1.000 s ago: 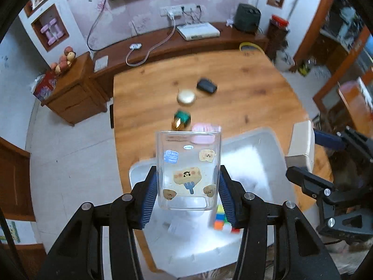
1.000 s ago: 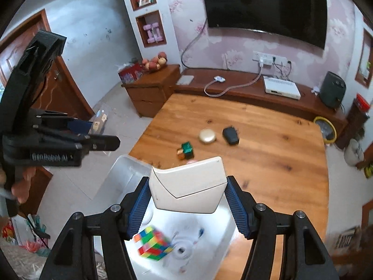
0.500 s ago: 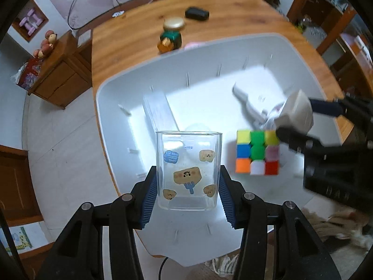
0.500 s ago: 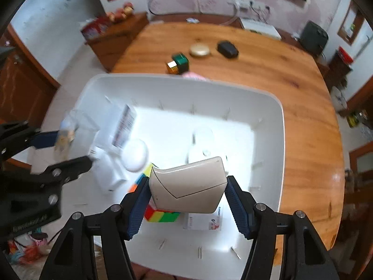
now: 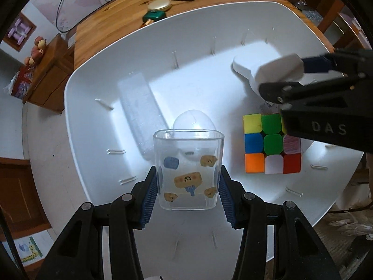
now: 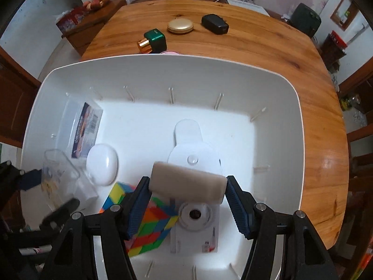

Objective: Organize rigid objects
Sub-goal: 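Release the sticker cup beside the cube while the right tool drops the beige box in the tray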

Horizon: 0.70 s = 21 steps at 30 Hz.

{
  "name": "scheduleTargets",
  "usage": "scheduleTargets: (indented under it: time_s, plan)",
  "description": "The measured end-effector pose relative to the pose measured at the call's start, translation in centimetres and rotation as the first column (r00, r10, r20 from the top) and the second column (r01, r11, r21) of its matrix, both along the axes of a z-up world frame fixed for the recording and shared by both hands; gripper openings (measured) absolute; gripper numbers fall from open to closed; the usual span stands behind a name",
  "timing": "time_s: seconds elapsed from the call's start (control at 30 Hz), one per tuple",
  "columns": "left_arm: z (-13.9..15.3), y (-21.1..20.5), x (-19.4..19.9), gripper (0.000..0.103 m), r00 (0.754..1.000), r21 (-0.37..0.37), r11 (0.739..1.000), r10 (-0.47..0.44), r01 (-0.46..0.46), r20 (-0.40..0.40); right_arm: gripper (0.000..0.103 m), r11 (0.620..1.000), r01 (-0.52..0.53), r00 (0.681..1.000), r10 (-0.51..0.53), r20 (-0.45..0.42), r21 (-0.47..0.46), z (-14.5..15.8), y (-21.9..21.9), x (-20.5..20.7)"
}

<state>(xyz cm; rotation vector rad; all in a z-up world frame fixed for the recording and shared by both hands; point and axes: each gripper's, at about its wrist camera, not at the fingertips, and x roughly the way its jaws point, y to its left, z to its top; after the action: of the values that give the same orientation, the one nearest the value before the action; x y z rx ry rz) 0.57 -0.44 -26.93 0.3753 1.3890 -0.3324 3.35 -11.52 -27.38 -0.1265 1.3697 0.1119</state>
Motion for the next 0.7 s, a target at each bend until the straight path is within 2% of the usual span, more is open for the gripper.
scheduleTargets:
  time_s: [0.17,0.2,0.27,0.33,0.4,0.47,0.7]
  plan:
    - [-0.1,-0.8,0.2,0.053,1.0,0.008,1.0,-0.028,0.027,0.009,0.069,0.999,-0.021,1.0,0.021,-0.012,-0.035,-0.1,0.5,0.7]
    - [-0.1,-1.0,0.2,0.053,0.999,0.01,0.999,-0.03,0.03,0.014,0.072,0.999,-0.02,1.0,0.02,-0.013,-0.036,-0.2,0.6,0.9]
    - [0.0,-1.2,0.1,0.054,0.999,0.012,0.999,-0.041,0.041,0.016,0.073,1.0,-0.02,1.0,0.02,-0.011,-0.022,0.0,0.5,0.7]
    - [0.0,-1.6,-0.1,0.058,0.998,0.016,0.999,-0.052,0.052,0.02,0.073,1.0,-0.021,1.0,0.021,-0.005,-0.004,0.2,0.5,0.6]
    - [0.2,-1.8,-0.1,0.075,0.998,0.015,0.998,-0.063,0.062,0.026,0.074,1.0,-0.019,1.0,0.019,0.0,0.012,0.4,0.4,0.7]
    - [0.5,-1.7,-0.3,0.085,0.997,0.014,0.998,-0.07,0.069,0.036,0.078,0.999,-0.015,1.0,0.015,0.006,0.031,0.5,0.3,0.7]
    - [1.6,-1.1,-0.7,0.086,0.996,0.008,0.998,-0.057,0.057,0.065,0.079,0.997,0.014,1.0,-0.015,0.011,0.07,1.0,-0.1,0.6]
